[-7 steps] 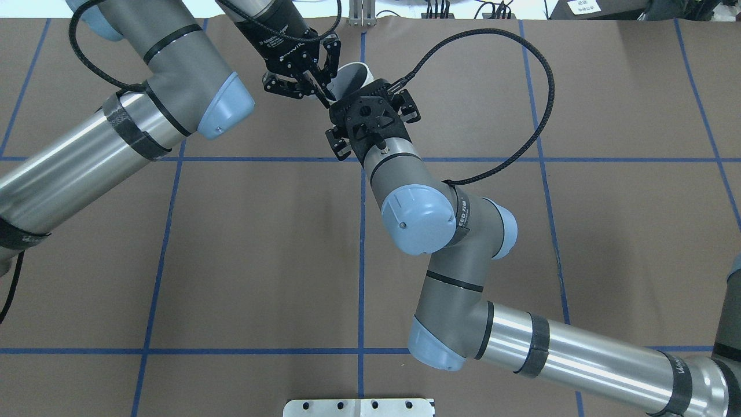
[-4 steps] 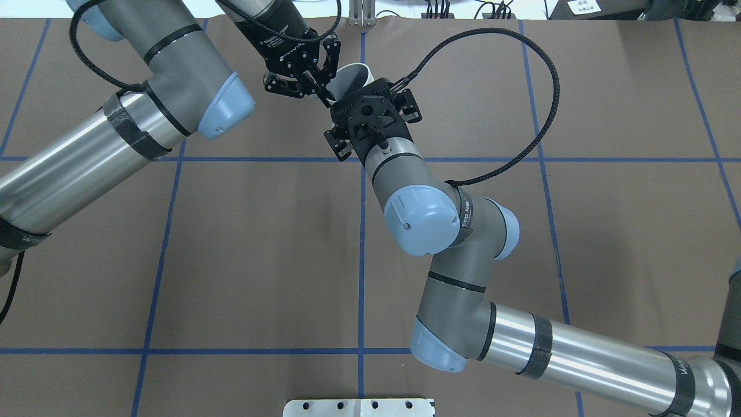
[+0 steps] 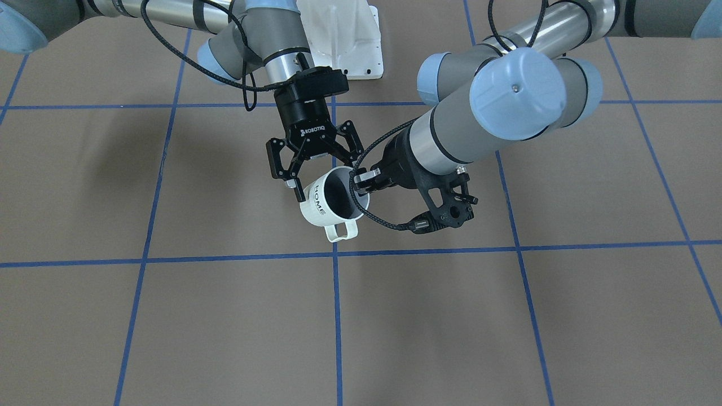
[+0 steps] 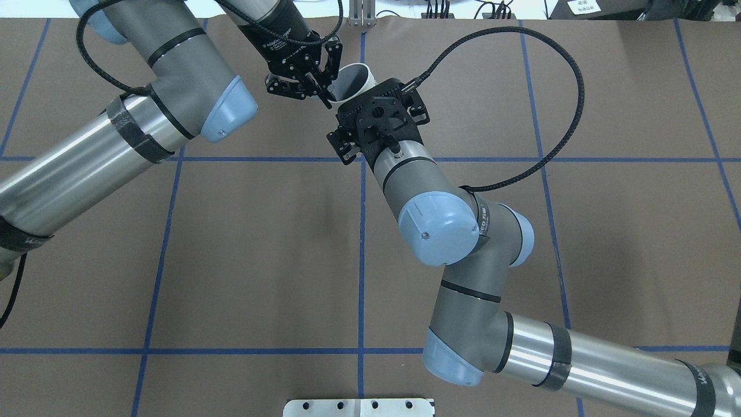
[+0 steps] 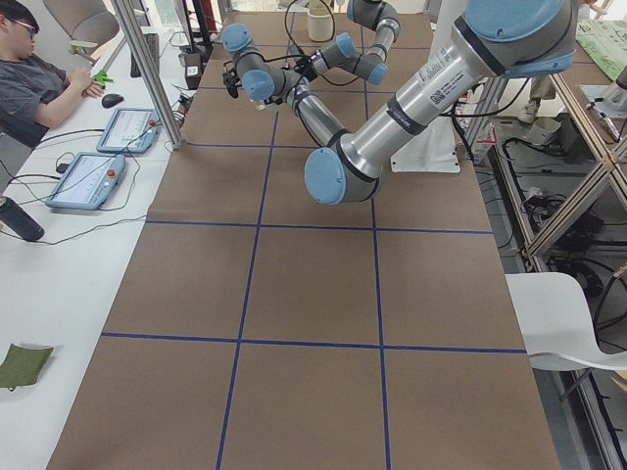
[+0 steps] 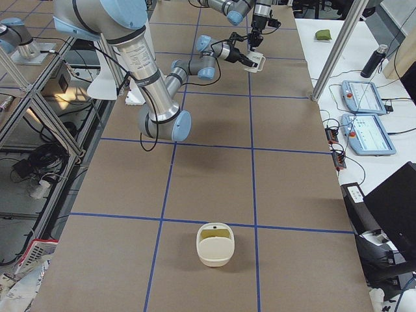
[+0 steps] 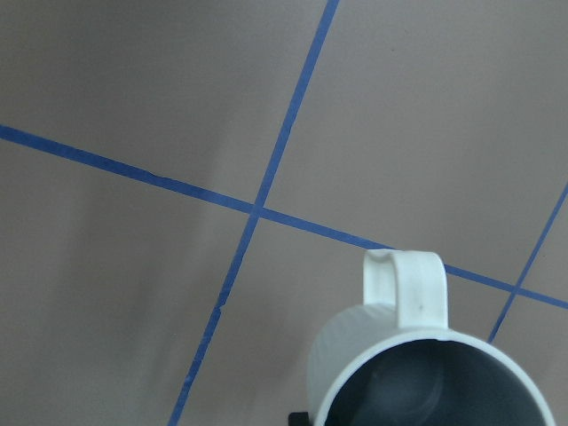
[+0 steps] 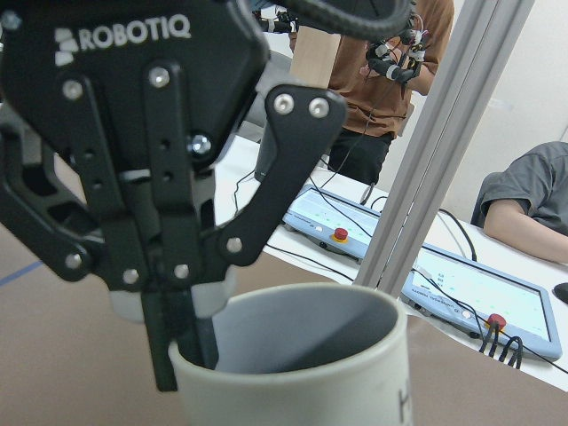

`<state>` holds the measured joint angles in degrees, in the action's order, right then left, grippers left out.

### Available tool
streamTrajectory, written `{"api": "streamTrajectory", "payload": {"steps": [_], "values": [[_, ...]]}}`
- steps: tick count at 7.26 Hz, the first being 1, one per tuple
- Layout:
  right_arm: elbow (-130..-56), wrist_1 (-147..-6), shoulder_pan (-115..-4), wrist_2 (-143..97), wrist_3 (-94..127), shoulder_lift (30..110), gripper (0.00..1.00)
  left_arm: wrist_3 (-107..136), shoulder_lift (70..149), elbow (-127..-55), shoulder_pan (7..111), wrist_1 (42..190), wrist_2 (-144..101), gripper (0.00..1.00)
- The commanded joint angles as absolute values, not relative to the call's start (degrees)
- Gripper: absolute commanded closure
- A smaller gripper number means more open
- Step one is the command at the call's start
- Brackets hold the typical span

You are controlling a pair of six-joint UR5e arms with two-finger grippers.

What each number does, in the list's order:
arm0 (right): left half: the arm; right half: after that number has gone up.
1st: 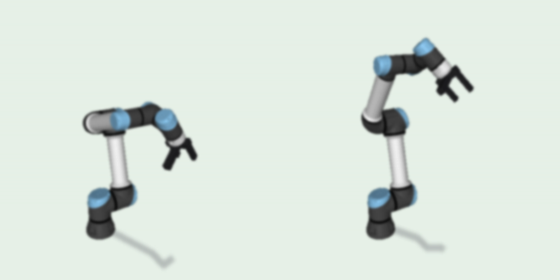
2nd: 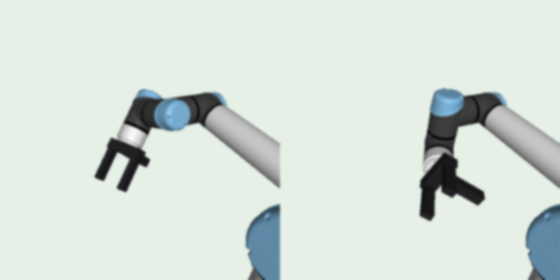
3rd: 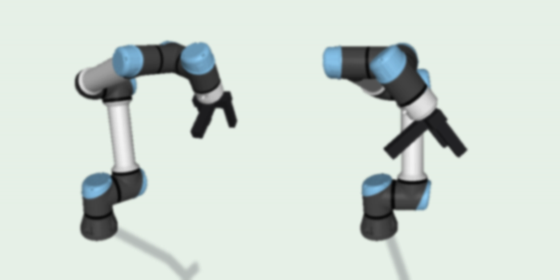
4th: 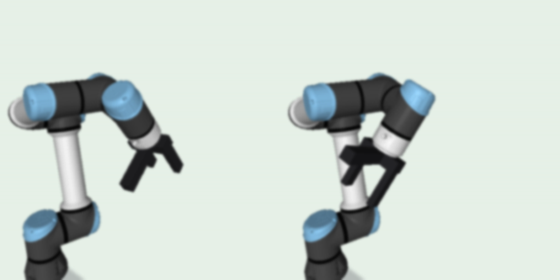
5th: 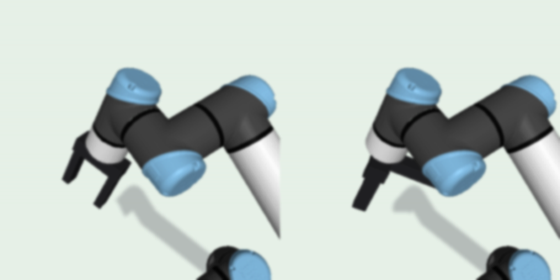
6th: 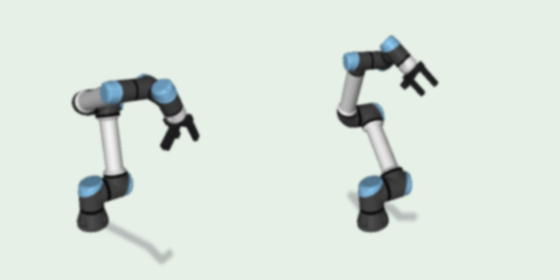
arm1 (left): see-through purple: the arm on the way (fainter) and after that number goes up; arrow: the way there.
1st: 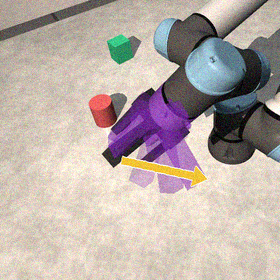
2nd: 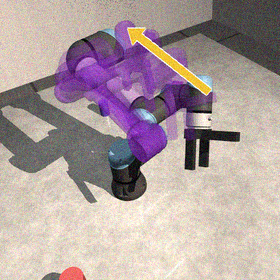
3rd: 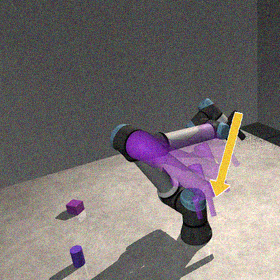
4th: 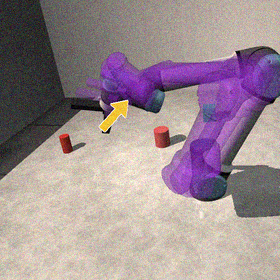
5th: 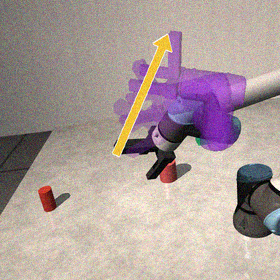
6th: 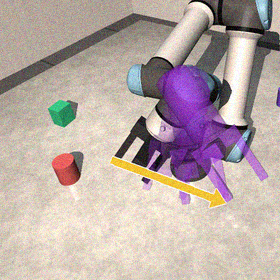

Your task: Left arm hands cup to right arm to dump lemon

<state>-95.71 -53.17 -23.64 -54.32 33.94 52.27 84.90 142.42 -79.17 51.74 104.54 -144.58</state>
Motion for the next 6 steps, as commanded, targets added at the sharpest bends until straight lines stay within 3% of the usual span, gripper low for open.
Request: {"api": "streamTrajectory", "payload": {"steps": [1, 6], "values": [[-100.09, -53.44, -21.98, -54.40, 33.93, 54.31, 0.01, 84.90, 142.47, -79.19, 51.59, 104.59, -144.40, 1.00], [-107.31, -56.74, -22.49, -57.11, 33.83, 59.50, 0.02, 84.29, 142.30, -79.01, 51.59, 104.33, -140.73, 1.00]]}}
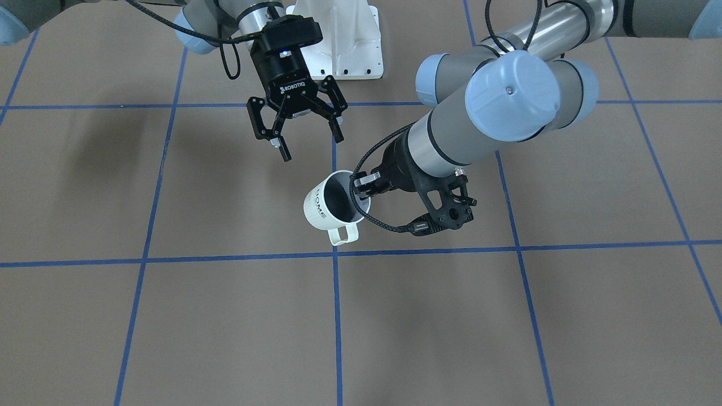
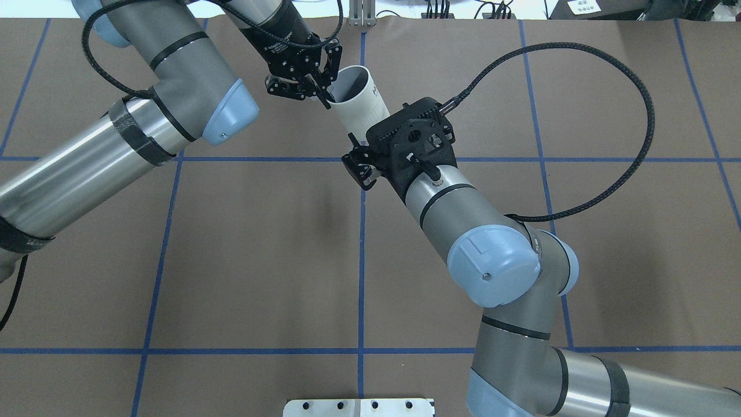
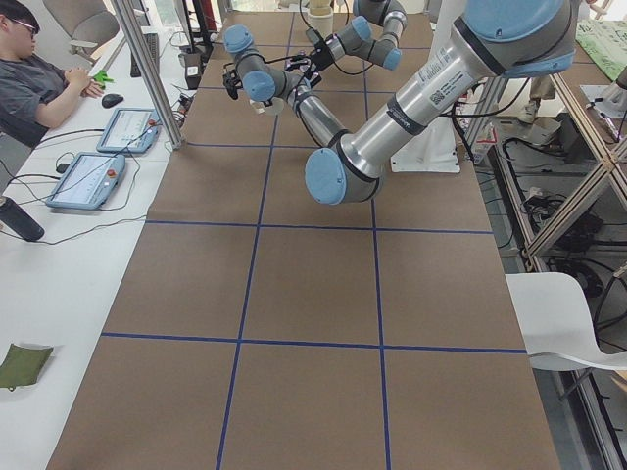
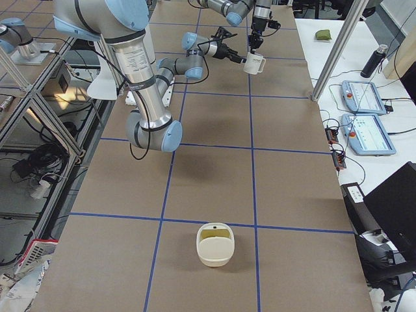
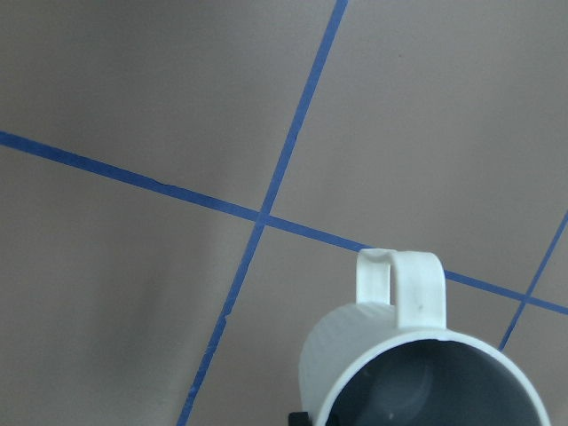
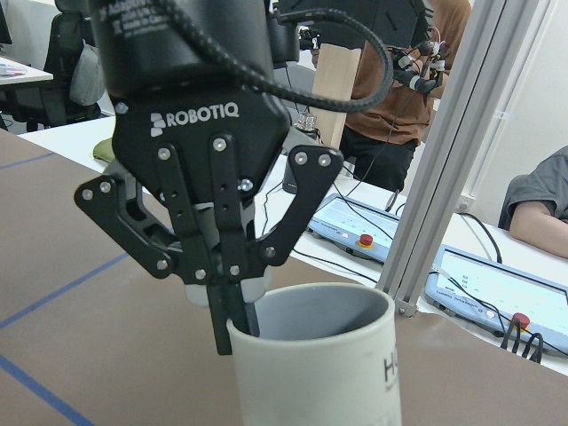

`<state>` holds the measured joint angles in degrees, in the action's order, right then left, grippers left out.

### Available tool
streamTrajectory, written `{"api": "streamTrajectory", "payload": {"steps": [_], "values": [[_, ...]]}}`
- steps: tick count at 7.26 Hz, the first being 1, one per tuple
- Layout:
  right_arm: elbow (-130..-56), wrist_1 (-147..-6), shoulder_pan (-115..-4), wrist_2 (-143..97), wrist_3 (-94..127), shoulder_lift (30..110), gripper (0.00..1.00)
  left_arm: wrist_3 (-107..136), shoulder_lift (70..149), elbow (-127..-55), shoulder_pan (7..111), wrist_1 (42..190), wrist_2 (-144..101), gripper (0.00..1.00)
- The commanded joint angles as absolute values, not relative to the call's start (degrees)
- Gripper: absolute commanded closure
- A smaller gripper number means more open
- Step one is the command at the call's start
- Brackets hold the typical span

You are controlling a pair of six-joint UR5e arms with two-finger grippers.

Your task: Left arm hands cup to right arm to dump lemon

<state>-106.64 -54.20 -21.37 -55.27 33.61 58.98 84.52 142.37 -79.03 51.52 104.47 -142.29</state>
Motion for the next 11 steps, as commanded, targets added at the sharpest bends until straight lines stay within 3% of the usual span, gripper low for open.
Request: {"api": "streamTrajectory", "payload": {"steps": [1, 6, 8, 11], "values": [[-107.49, -62.00, -25.20, -60.61, 34.88, 58.81, 0.02, 83.77, 141.51, -79.10, 51.77, 104.41, -140.54, 1.00], [-107.14, -82.22, -45.67, -98.47, 40.52, 59.50, 0.02, 73.51, 134.85, -83.22, 55.10, 104.15, -139.48, 1.00], [-106.00, -92.59, -54.54, -115.85, 36.68, 59.94, 0.01, 62.47, 126.00, -89.70, 57.38, 103.89, -139.48, 1.00], [-105.91, -95.71, -62.28, -119.69, 25.23, 67.04, 0.01, 43.13, 112.55, -95.96, 62.03, 103.80, -139.40, 1.00]]}}
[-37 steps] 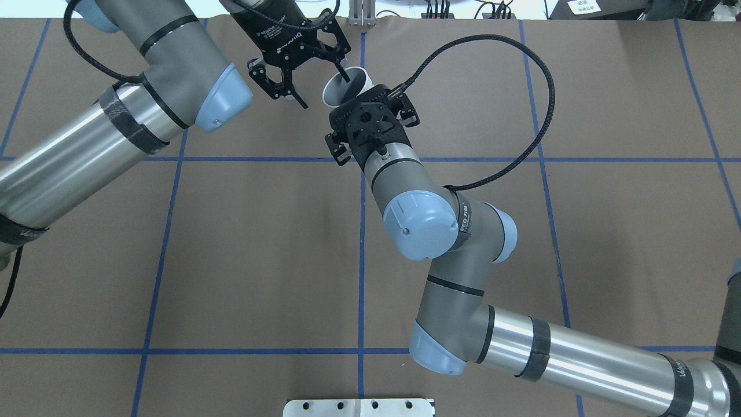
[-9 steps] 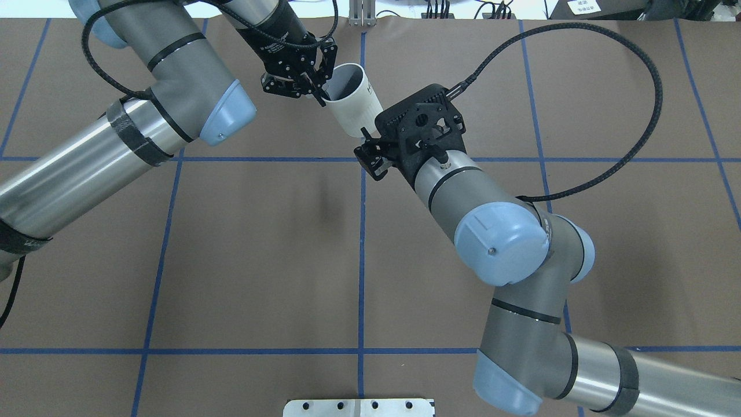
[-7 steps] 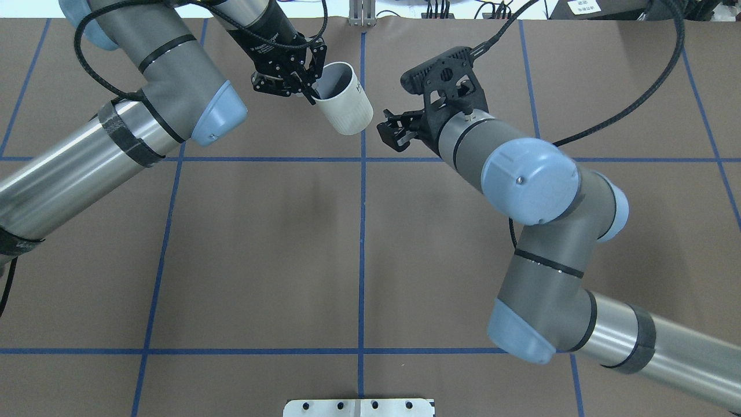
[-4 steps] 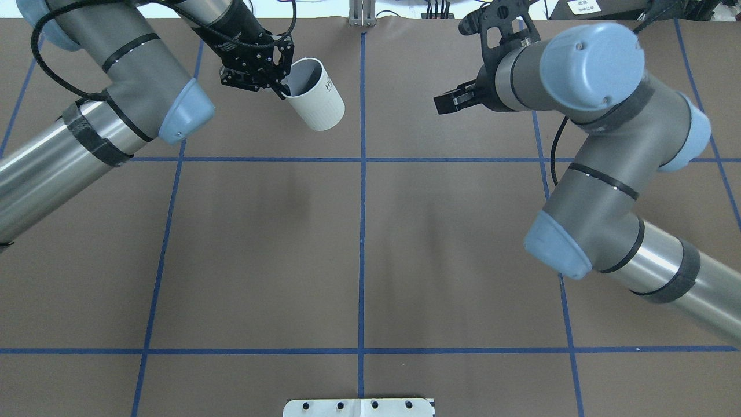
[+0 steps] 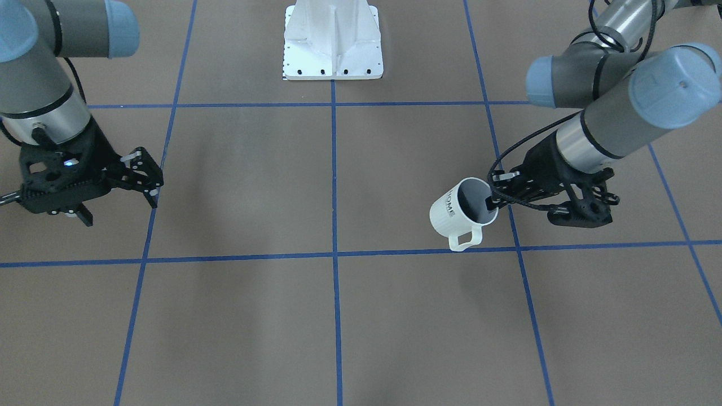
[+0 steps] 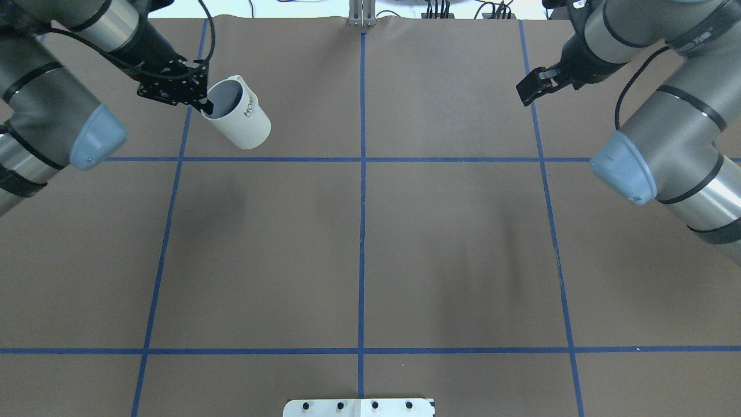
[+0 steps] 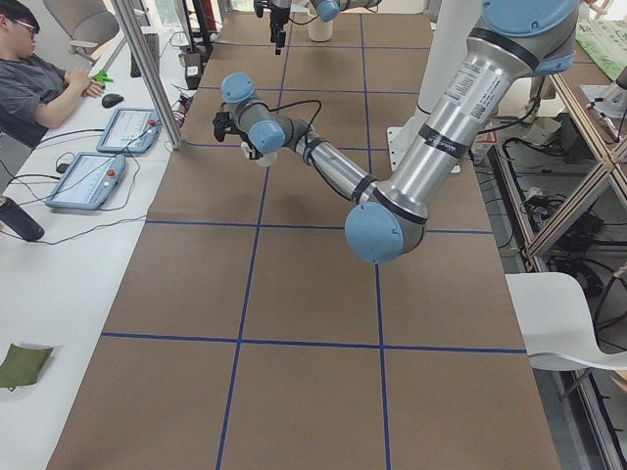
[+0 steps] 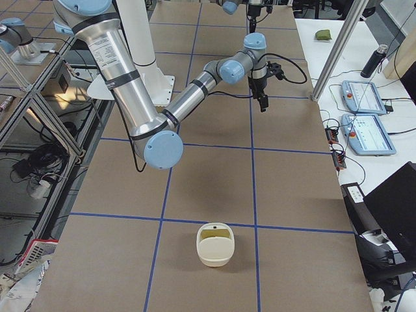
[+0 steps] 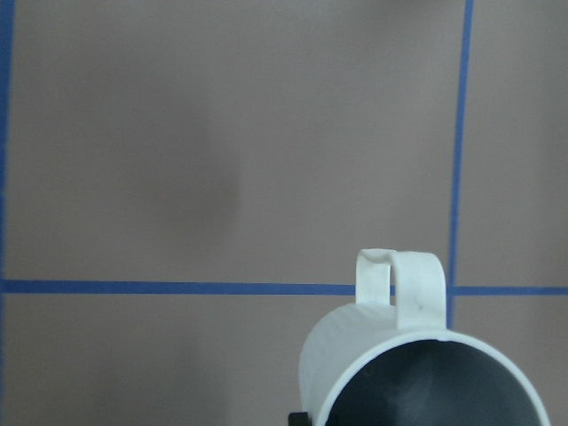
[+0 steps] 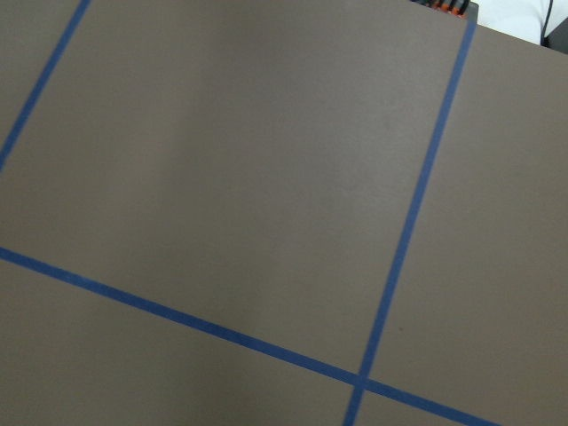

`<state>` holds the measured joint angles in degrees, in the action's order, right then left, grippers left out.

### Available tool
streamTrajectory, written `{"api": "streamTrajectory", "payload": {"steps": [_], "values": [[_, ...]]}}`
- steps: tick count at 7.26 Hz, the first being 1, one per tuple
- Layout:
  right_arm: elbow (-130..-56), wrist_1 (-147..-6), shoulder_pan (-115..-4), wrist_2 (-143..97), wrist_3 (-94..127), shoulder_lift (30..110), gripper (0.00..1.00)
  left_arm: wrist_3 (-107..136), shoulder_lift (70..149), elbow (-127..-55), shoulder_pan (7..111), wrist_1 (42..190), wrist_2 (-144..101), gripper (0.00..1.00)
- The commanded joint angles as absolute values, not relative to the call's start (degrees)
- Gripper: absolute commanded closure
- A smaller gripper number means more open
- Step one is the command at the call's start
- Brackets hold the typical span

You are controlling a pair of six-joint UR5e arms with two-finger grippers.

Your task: Left arm hands cup to right arm to dump lemon

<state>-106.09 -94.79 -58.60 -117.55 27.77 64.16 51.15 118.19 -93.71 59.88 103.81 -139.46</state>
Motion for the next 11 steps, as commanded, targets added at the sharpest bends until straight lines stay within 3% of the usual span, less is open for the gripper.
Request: {"api": "streamTrajectory", "payload": {"steps": [1, 3, 5, 10, 11], "values": [[-105.73, -95.89, -65.62, -125.45, 24.79, 70.28, 0.00, 36.19, 107.71, -97.37, 64.75, 103.80, -139.39, 1.00], [-104.86, -98.24, -69.94, -127.36, 17.54, 74.07, 0.00, 23.96, 98.83, -98.69, 66.00, 104.41, -131.90, 1.00], [-103.10, -100.80, -74.43, -127.44, 5.69, 75.92, 0.00, 19.70, 94.76, -97.83, 65.74, 104.68, -129.64, 1.00], [-100.81, -101.16, -77.17, -128.32, 2.19, 77.96, 0.00, 18.98, 95.27, -94.57, 65.48, 103.98, -131.39, 1.00], [-100.81, -101.34, -77.17, -128.49, 2.20, 78.57, 0.00, 18.90, 95.62, -93.96, 65.39, 103.71, -131.74, 0.77]]}}
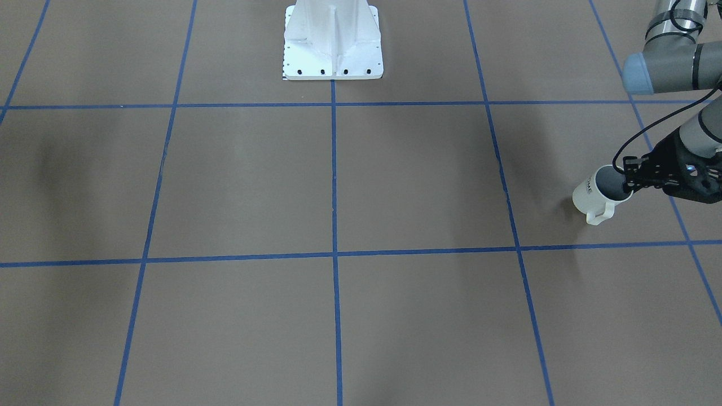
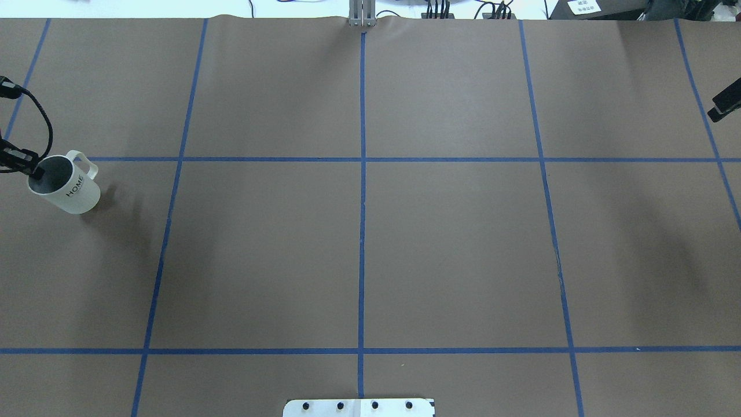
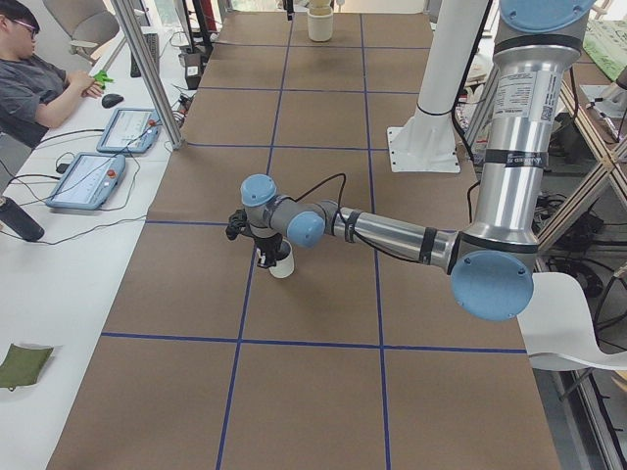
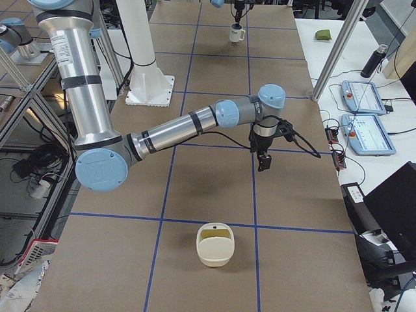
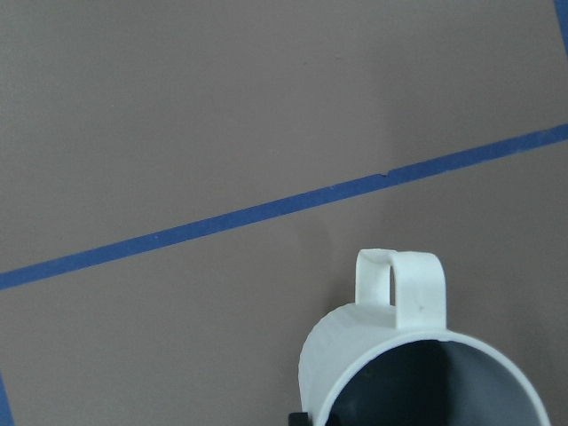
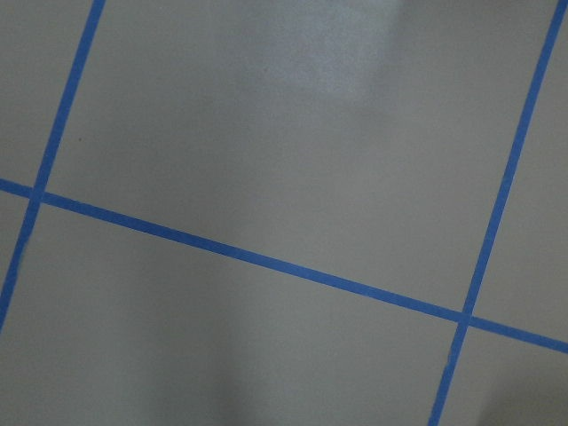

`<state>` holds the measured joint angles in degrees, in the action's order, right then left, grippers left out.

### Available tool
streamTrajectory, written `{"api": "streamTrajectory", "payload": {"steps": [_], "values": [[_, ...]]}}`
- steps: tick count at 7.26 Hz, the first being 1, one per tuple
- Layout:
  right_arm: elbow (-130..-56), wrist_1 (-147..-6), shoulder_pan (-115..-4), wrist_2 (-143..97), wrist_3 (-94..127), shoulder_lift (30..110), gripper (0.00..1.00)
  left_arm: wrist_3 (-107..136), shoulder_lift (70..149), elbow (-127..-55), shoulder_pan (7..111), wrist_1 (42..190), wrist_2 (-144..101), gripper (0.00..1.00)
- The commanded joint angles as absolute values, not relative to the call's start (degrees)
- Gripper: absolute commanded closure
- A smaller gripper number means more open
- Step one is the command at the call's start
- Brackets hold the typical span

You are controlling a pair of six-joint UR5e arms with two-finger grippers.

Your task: Left arm hands cup to right arm to dump lemon

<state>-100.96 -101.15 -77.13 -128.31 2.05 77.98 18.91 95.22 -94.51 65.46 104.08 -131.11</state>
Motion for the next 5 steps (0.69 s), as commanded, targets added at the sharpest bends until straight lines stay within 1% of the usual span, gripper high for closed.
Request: {"api": "streamTrajectory", "payload": {"steps": [1, 2, 3, 5], "values": [[-100.81, -101.25, -77.17, -128.41, 2.20, 78.57, 0.00, 18.90, 95.62, -93.52, 65.39, 103.80, -131.84, 0.40], [-100.90, -101.25, -77.17, -128.41, 2.20, 78.84, 0.00, 18.90, 95.54, -93.43, 65.48, 103.80, -131.75, 0.17], [-100.99, -101.16, -77.17, -128.41, 2.20, 79.01, 0.00, 18.81, 95.36, -93.95, 65.48, 103.89, -131.92, 0.01], [-100.90, -100.90, -77.69, -128.50, 1.32, 80.32, 0.00, 18.20, 95.19, -94.39, 68.27, 103.54, -131.92, 0.00]]}}
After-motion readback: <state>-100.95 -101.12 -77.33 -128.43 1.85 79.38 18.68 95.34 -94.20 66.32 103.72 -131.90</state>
